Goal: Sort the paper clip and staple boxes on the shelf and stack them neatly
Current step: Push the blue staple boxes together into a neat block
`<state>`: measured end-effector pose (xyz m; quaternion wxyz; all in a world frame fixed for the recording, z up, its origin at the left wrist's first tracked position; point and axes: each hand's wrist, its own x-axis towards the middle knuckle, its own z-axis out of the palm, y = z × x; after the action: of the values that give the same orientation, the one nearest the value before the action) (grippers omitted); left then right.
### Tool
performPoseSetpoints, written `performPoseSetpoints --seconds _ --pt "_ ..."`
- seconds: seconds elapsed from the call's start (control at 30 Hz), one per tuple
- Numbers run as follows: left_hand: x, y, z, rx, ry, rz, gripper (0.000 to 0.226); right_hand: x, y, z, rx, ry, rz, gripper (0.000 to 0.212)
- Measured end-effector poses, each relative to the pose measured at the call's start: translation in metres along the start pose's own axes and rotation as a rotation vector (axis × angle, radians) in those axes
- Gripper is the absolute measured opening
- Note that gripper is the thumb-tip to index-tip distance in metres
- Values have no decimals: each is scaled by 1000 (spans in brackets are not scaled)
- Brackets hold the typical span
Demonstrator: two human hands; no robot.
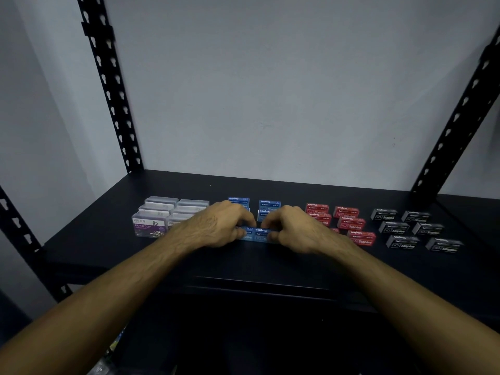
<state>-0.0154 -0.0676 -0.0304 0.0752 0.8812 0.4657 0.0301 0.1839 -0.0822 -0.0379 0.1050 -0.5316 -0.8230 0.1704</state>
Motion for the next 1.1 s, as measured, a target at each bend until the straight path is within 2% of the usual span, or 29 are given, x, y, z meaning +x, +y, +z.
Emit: performPoseSetpoints --seconds 0.87,1.0,1.1 --pt "1 -11 3 -45 -11 32 31 -2 -3 1 18 -11 32 16" --pt "0 -11 -3 -33 -31 9 36 -2 -1 -1 21 -13 40 22" --pt "-3 -15 -18 -67 45 -9 42 -3 2 -8 56 4 67 29"
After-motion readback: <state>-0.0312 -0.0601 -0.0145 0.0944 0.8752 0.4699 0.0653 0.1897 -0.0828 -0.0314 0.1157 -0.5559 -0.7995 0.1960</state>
